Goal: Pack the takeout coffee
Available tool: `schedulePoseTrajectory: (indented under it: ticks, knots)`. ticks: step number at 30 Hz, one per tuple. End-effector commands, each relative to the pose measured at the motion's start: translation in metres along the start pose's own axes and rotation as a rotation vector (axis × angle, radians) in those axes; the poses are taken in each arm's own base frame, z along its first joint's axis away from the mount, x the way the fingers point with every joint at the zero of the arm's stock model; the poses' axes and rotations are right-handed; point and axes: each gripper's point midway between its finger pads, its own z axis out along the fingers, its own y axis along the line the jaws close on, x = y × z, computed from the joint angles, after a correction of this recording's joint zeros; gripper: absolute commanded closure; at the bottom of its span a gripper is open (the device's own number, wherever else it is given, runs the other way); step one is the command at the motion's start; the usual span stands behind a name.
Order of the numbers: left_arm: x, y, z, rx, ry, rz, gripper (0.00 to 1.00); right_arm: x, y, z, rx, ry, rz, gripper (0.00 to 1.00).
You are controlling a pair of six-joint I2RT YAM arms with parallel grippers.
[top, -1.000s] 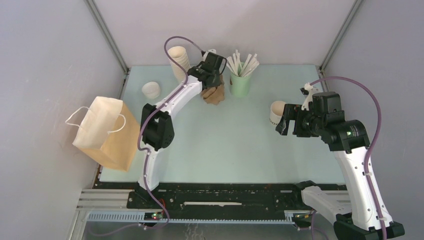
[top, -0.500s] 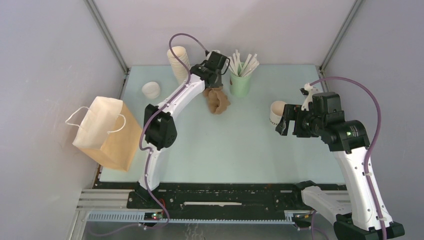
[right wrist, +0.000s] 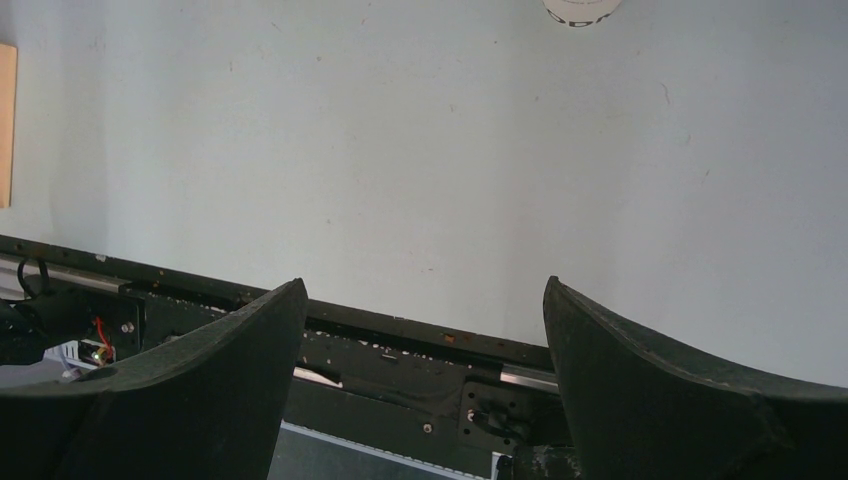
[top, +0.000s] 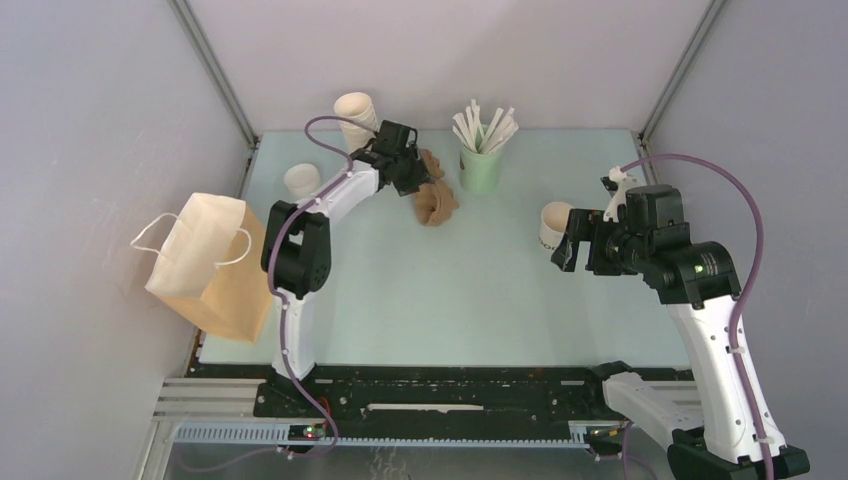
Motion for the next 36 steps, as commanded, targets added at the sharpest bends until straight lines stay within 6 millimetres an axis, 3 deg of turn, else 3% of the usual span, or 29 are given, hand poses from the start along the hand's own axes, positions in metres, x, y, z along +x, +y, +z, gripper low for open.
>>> schedulePoseTrajectory:
  ticks: [1, 5, 8, 17, 21, 36]
  knots:
    - [-0.026, -0.019, -0.019, 0.074, -0.088, -0.053, 0.47, -0.002, 0.002, -0.003, -0.014, -0.02, 0.002, 0.04]
    - [-0.03, -0.014, -0.02, 0.039, -0.107, -0.04, 0.44, -0.003, 0.002, -0.002, -0.014, -0.018, 0.006, 0.03]
    - [-0.029, -0.012, -0.017, 0.018, -0.098, -0.032, 0.54, -0.003, 0.003, -0.002, -0.019, -0.017, 0.006, 0.03]
    - [-0.021, 0.002, -0.018, -0.076, -0.088, 0.0, 0.68, -0.003, 0.002, -0.003, -0.013, -0.02, 0.003, 0.03]
    - [-0.019, 0.012, -0.019, -0.136, -0.077, 0.007, 0.84, -0.003, 0.002, -0.002, -0.013, -0.019, 0.003, 0.03]
    - [-0.011, 0.008, -0.005, -0.197, -0.016, 0.106, 0.76, -0.003, 0.002, -0.003, -0.016, -0.023, 0.007, 0.04]
